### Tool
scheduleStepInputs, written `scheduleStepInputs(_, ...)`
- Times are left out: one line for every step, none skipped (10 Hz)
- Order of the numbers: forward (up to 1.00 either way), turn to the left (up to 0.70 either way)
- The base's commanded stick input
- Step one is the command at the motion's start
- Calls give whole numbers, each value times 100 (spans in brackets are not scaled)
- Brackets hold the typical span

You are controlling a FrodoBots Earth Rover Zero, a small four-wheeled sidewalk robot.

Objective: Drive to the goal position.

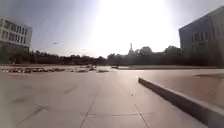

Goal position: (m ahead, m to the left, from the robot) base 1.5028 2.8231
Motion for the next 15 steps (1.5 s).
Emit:
scheduleStepInputs(70, 0)
scheduleStepInputs(70, 0)
scheduleStepInputs(70, 0)
scheduleStepInputs(70, 0)
scheduleStepInputs(70, 0)
scheduleStepInputs(70, 0)
scheduleStepInputs(70, 0)
scheduleStepInputs(70, 0)
scheduleStepInputs(70, 0)
scheduleStepInputs(70, 0)
scheduleStepInputs(70, 0)
scheduleStepInputs(70, 0)
scheduleStepInputs(70, 0)
scheduleStepInputs(70, 0)
scheduleStepInputs(70, 0)
